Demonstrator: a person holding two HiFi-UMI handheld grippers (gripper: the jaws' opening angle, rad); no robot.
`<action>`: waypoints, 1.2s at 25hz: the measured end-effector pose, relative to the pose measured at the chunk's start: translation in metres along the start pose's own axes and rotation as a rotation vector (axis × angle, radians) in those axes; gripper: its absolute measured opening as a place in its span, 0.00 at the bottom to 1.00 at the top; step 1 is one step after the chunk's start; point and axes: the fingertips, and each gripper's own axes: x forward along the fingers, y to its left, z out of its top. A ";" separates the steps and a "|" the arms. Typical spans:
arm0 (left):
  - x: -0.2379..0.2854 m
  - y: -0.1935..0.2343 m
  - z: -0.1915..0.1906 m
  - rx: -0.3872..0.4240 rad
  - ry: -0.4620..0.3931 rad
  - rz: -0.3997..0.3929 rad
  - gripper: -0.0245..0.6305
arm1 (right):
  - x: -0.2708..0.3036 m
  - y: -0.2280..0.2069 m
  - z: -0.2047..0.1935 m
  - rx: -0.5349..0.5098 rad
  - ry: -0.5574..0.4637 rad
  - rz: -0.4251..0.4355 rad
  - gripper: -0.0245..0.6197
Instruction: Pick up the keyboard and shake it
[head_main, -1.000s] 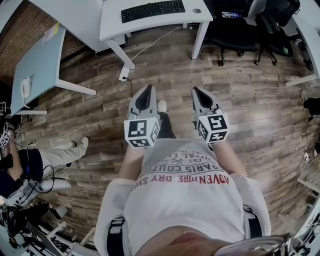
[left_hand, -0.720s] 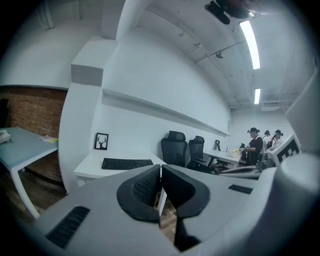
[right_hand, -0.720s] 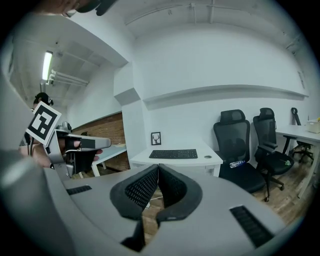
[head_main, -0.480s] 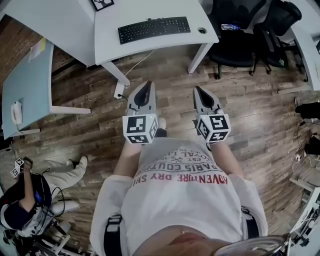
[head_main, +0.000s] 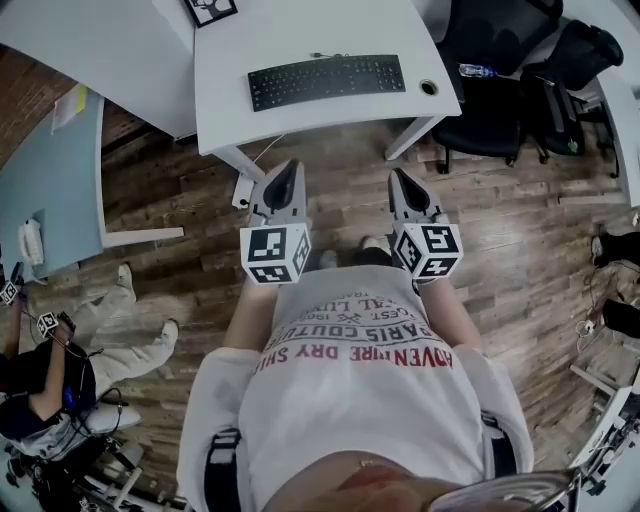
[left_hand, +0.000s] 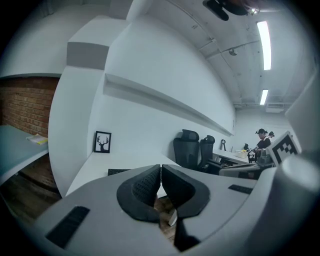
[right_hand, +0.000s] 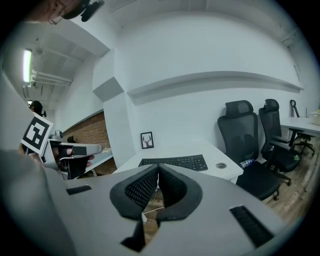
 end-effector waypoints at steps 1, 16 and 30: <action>0.006 0.007 0.000 -0.005 0.005 0.015 0.08 | 0.010 -0.003 0.003 0.007 0.002 0.008 0.08; 0.148 0.070 0.024 -0.113 0.019 0.240 0.08 | 0.181 -0.093 0.062 -0.016 0.019 0.186 0.08; 0.264 0.083 0.022 -0.160 0.067 0.276 0.08 | 0.274 -0.195 0.064 0.001 0.138 0.184 0.08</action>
